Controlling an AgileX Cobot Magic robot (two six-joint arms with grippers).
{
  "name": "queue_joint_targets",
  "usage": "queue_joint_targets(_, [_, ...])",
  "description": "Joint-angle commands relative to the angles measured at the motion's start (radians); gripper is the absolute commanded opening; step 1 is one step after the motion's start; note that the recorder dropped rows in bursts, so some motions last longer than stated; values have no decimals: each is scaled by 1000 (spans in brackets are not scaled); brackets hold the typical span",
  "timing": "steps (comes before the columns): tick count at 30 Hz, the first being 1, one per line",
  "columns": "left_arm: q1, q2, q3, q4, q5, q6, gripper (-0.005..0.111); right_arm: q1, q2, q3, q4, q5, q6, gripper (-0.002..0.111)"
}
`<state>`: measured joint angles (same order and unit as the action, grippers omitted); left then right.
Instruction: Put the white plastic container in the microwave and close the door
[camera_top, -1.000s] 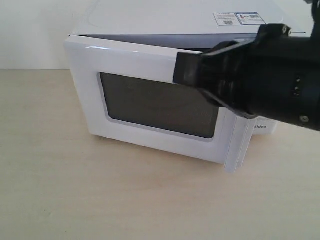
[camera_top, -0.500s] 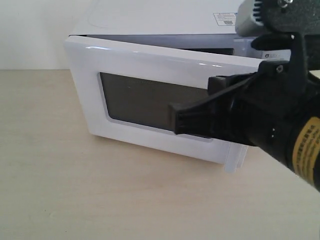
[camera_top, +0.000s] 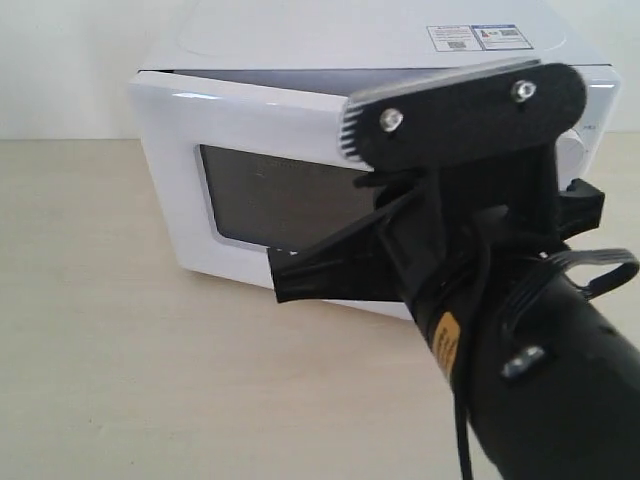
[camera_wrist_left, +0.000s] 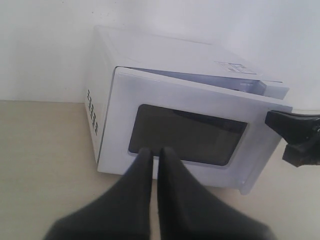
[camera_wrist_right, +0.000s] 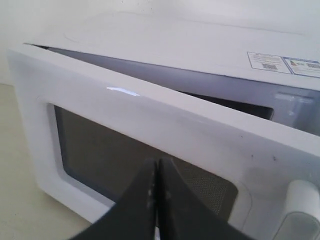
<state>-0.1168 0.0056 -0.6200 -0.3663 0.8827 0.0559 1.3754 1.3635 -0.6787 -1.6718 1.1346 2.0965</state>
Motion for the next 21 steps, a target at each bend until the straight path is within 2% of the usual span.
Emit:
queue_joint_targets(1, [4,-6,7,-12,6,6,4,-12,62,-2,-26,51,2,0])
queue_joint_targets(11, [4,-6,7,-10,-7,6,4,-95,74,-42,-51,2,2,0])
queue_joint_targets(21, [4,-6,7,-8,-44,6,4,-243,77,-53,-44,-102,2,0])
